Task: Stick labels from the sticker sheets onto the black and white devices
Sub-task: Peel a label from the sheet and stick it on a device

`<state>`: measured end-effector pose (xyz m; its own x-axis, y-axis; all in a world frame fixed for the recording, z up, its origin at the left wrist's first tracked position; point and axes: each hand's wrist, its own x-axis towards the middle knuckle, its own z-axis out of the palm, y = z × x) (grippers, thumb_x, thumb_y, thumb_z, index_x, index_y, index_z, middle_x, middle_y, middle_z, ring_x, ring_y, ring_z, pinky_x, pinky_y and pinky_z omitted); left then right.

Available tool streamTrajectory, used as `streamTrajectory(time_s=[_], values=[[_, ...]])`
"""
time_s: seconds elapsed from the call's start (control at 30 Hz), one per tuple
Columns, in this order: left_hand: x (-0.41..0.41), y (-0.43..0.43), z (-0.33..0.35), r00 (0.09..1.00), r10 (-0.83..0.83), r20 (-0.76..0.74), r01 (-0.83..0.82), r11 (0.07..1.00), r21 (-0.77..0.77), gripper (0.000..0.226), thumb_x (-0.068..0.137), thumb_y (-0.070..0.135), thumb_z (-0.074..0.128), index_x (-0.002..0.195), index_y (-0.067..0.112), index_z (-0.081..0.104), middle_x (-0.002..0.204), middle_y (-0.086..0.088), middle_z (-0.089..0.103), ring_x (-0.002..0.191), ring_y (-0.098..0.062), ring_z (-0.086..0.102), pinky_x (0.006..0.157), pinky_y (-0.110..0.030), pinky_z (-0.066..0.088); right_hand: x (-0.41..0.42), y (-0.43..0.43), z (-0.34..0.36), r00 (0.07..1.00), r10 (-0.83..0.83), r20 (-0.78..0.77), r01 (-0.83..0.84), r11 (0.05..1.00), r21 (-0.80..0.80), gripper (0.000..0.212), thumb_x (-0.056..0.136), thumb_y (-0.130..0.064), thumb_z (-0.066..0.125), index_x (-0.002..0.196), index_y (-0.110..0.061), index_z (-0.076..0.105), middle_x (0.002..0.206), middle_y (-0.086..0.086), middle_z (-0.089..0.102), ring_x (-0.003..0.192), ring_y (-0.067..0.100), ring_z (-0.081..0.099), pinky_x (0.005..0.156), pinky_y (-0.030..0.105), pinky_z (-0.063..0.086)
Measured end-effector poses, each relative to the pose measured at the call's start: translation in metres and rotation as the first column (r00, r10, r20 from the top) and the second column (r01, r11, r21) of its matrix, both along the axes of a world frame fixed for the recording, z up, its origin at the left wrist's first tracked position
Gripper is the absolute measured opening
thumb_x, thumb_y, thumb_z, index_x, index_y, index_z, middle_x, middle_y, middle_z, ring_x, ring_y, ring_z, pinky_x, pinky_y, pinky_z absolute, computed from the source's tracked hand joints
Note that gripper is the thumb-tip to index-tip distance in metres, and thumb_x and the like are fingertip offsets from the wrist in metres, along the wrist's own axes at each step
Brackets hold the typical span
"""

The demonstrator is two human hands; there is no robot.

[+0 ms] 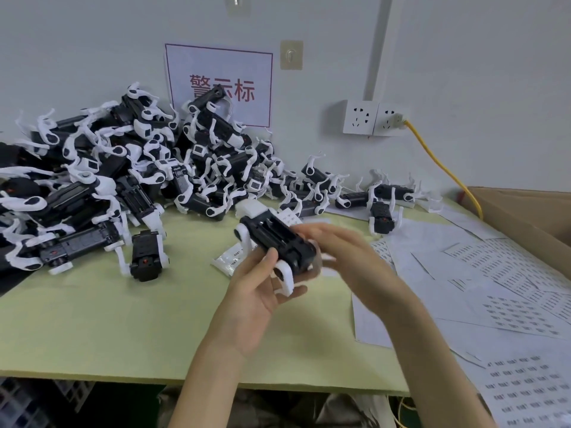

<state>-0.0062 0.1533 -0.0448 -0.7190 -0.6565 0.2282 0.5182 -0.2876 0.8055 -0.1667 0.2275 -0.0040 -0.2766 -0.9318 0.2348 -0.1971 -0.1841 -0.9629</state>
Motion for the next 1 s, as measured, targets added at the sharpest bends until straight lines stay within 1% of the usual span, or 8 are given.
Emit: streamTrajectory(time_s=[0.13, 0.27, 0.43, 0.57, 0.7, 0.9, 0.93, 1.0], values=[[0.001, -0.005, -0.002, 0.991, 0.134, -0.031, -0.131, 0.987, 0.089, 0.028, 0.092, 0.035, 0.058, 0.108, 0.018, 0.074, 0.107, -0.009, 0.077, 0.092, -0.028, 0.076, 0.072, -0.028, 0.061, -0.026, -0.04, 0.008, 0.957, -0.221, -0.187, 0.244, 0.964, 0.107, 0.025, 0.102, -0.035, 0.057, 0.123, -0.026, 0.069, 0.114, -0.007, 0.072, 0.109, 0.019, 0.066, 0.089, 0.031, 0.049], [0.003, -0.006, 0.0, 0.996, 0.032, -0.085, -0.026, 0.997, 0.075, 0.046, 0.096, 0.046, 0.054, 0.061, 0.022, 0.071, 0.079, -0.01, 0.061, 0.07, -0.024, 0.044, 0.057, -0.024, 0.046, -0.044, -0.092, -0.019, 0.81, -0.231, -0.539, 0.45, 0.835, 0.317, 0.075, 0.093, -0.055, 0.066, 0.151, -0.015, 0.04, 0.154, 0.008, 0.045, 0.141, 0.03, 0.042, 0.113, 0.047, 0.037], [0.004, -0.009, -0.002, 0.991, -0.031, -0.131, 0.049, 0.989, 0.138, 0.06, 0.108, 0.043, 0.029, 0.073, 0.027, 0.075, 0.085, -0.005, 0.056, 0.068, -0.019, 0.04, 0.048, -0.02, 0.04, -0.053, -0.126, -0.041, 0.727, -0.158, -0.669, 0.544, 0.726, 0.42, 0.085, 0.079, -0.067, 0.073, 0.141, -0.016, 0.046, 0.145, 0.009, 0.047, 0.136, 0.031, 0.041, 0.114, 0.049, 0.033], [0.002, -0.015, -0.004, 0.993, 0.076, -0.087, -0.061, 0.983, 0.171, 0.027, 0.096, 0.045, 0.05, 0.078, 0.029, 0.063, 0.076, 0.003, 0.061, 0.057, -0.014, 0.05, 0.052, -0.025, 0.028, -0.056, -0.116, -0.044, 0.802, -0.378, -0.463, 0.547, 0.776, 0.315, 0.044, 0.077, -0.03, 0.077, 0.116, -0.026, 0.055, 0.116, 0.002, 0.062, 0.111, 0.025, 0.057, 0.103, 0.043, 0.044], [0.005, -0.024, -0.01, 0.989, 0.124, -0.084, -0.091, 0.943, 0.32, 0.051, 0.07, 0.07, 0.063, 0.065, 0.02, 0.056, 0.09, -0.005, 0.067, 0.079, -0.02, 0.064, 0.075, -0.032, 0.046, -0.062, -0.086, -0.023, 0.934, -0.349, -0.08, 0.356, 0.929, 0.101, 0.034, 0.082, -0.002, 0.078, 0.11, -0.012, 0.062, 0.103, 0.011, 0.071, 0.095, 0.027, 0.07, 0.069, 0.031, 0.06], [0.01, -0.026, -0.009, 0.978, 0.176, -0.109, -0.13, 0.932, 0.339, 0.054, 0.089, 0.063, 0.052, 0.068, 0.016, 0.069, 0.116, -0.02, 0.071, 0.12, -0.035, 0.064, 0.117, -0.041, 0.025, -0.068, -0.044, -0.008, 0.966, -0.016, 0.259, 0.019, 1.0, -0.011, 0.053, 0.087, -0.004, 0.076, 0.135, -0.008, 0.055, 0.128, 0.02, 0.068, 0.113, 0.04, 0.065, 0.101, 0.054, 0.05], [0.014, -0.026, 0.001, 0.982, 0.169, -0.082, -0.155, 0.975, 0.159, 0.05, 0.09, 0.05, 0.06, 0.08, 0.004, 0.077, 0.122, -0.033, 0.066, 0.121, -0.044, 0.063, 0.12, -0.04, 0.013, -0.069, -0.041, -0.009, 0.956, 0.029, 0.293, -0.03, 1.0, -0.002, 0.059, 0.085, -0.003, 0.076, 0.139, -0.008, 0.053, 0.133, 0.024, 0.063, 0.117, 0.045, 0.062, 0.106, 0.058, 0.045], [0.024, -0.024, 0.02, 0.985, 0.09, -0.147, -0.068, 0.987, 0.147, 0.056, 0.089, 0.024, 0.075, 0.109, -0.027, 0.063, 0.128, -0.051, 0.049, 0.123, -0.06, 0.053, 0.119, -0.028, 0.003, -0.068, -0.038, -0.01, 0.953, 0.11, 0.284, -0.118, 0.993, 0.012, 0.063, 0.083, -0.006, 0.073, 0.141, -0.006, 0.05, 0.138, 0.025, 0.059, 0.125, 0.046, 0.058, 0.11, 0.058, 0.044]])
